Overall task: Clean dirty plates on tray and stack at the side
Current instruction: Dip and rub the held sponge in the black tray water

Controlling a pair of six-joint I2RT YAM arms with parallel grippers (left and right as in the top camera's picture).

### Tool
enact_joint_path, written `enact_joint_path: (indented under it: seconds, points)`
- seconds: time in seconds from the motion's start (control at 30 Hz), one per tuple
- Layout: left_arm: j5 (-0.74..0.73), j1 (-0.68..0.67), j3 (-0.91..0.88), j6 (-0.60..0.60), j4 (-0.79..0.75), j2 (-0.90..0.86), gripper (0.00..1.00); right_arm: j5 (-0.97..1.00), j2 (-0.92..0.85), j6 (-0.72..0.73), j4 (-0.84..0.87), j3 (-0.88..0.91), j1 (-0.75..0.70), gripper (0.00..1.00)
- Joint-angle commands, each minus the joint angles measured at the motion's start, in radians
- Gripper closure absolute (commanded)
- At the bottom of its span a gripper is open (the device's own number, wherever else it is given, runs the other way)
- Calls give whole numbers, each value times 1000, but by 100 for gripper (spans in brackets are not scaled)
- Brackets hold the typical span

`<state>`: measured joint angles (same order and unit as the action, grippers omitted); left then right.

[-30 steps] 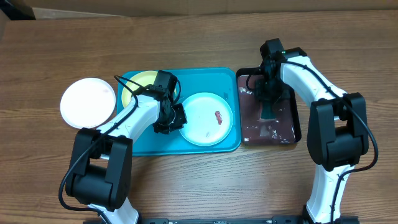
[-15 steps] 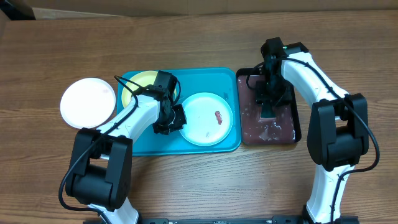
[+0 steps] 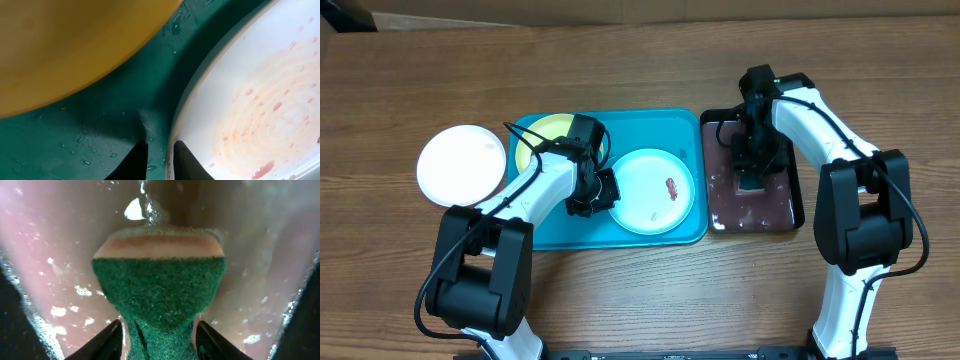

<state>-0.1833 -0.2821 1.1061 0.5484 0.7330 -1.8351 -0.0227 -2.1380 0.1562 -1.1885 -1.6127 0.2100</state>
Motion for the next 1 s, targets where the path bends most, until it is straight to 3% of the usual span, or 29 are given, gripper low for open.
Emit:
enact_joint_path:
  seconds: [0.0,0.2,0.23,0.3,0.33,0.63,0.73,0.97]
  points:
    - [10,-8,2,-2,-4,-12,79,-10,34,1,12,17,-3,57]
    - [11,-7,2,-2,-16,-12,77,-33,34,1,36,40,-3,59]
    - [11,-7,2,-2,-21,-12,77,-32,34,1,40,40,-3,63]
    - [11,-7,2,-2,-31,-12,77,-32,35,0,50,38,-3,88]
    - [14,-7,2,-2,-34,-12,78,-32,36,0,48,32,-3,96]
    - [83,-6,2,-2,-48,-12,71,-31,64,-31,-60,-93,-2,96]
    - [82,-6,2,-2,-57,-12,96,-31,84,-31,-82,-111,-2,96]
    - [79,-7,2,-2,6,-12,96,-32,94,-79,-93,-111,-3,96]
